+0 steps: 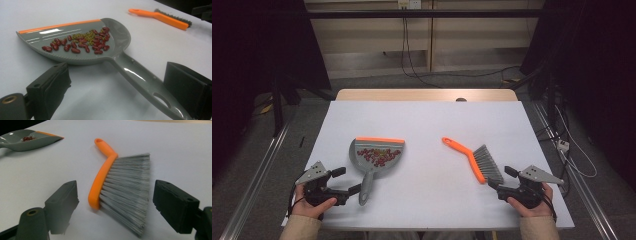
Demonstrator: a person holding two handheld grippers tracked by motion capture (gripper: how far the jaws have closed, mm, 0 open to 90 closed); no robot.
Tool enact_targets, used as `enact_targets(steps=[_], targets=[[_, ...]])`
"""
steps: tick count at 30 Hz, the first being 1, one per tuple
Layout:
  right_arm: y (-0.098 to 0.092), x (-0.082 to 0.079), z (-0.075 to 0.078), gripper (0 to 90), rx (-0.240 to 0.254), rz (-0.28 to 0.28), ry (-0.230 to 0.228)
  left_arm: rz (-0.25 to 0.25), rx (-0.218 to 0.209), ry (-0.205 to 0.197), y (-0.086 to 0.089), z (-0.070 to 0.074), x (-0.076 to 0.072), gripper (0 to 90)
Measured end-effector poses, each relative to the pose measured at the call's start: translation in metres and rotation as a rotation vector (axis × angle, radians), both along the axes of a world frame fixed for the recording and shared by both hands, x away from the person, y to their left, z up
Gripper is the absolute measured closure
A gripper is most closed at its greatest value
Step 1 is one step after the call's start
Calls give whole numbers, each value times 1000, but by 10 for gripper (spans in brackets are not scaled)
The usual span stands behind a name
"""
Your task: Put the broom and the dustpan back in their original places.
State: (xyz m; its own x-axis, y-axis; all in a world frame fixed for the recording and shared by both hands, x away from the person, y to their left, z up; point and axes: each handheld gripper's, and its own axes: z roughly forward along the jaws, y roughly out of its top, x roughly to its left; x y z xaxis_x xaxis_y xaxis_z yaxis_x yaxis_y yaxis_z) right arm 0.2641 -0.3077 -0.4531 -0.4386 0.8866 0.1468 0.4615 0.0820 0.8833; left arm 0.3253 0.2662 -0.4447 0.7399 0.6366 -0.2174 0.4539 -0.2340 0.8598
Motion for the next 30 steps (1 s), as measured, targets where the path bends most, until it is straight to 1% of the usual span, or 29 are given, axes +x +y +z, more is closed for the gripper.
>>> enact_targets(steps=[3, 6, 10, 12, 17, 22, 25, 30], targets=[[-1, 0, 0, 203, -9, -1, 5, 1, 16, 1, 2, -1, 0, 68], [-3, -1, 0, 203, -8, -6, 6, 3, 12, 3, 3, -2, 1, 68], [-6, -2, -1, 203, -6, -9, 7, -3, 20, 4, 3, -2, 1, 68], [-7, -2, -2, 203, -8, -13, 10, -2, 11, 8, 3, -3, 1, 68], [-8, -3, -2, 203, -12, -13, 11, 0, 5, 4, 3, -2, 0, 68], [-9, -3, -2, 204, -21, -13, 19, 3, 8, 4, 4, -2, 0, 68], [-9, -2, -2, 204, -17, -10, 24, 1, 6, 4, 4, -2, 0, 68], [-8, -1, -3, 205, -29, -4, 28, 2, 9, 0, 3, -2, 0, 68]])
